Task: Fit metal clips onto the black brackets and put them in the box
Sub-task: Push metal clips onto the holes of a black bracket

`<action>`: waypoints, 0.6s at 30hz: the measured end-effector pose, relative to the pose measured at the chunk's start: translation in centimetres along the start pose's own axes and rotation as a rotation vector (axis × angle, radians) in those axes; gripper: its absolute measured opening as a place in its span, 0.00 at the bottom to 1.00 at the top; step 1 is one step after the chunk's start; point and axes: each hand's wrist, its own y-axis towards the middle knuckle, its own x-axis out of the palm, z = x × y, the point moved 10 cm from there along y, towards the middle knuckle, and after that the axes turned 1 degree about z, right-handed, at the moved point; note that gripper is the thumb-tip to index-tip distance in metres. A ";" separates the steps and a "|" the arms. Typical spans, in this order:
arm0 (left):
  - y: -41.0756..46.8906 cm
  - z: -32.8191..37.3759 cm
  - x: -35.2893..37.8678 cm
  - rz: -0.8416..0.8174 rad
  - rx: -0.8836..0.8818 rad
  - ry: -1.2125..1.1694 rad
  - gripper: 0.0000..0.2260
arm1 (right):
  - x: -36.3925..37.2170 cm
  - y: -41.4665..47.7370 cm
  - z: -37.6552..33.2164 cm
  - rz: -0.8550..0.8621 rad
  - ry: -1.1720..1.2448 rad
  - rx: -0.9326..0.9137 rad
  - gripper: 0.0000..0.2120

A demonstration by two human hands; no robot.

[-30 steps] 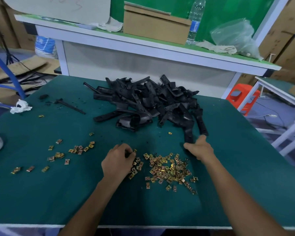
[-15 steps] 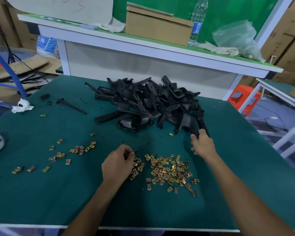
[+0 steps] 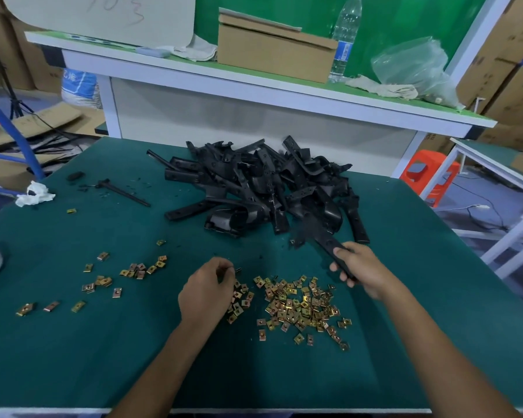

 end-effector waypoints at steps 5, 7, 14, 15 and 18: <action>1.8 6.4 4.6 -0.118 0.317 0.054 0.09 | 1.2 -8.2 4.3 0.194 0.350 -0.035 0.07; 2.7 8.8 7.8 -0.229 0.384 0.123 0.12 | 3.0 -12.0 6.1 0.273 0.369 -0.095 0.09; 5.4 12.0 14.9 -0.392 0.489 0.528 0.20 | 2.1 -15.7 5.7 0.629 0.249 -0.318 0.04; 5.6 12.2 15.3 -0.392 0.498 0.579 0.19 | 2.1 -15.5 5.9 0.654 0.231 -0.305 0.01; 6.5 12.4 15.9 -0.351 0.471 0.620 0.12 | 2.4 -15.1 6.6 0.657 0.198 -0.281 0.05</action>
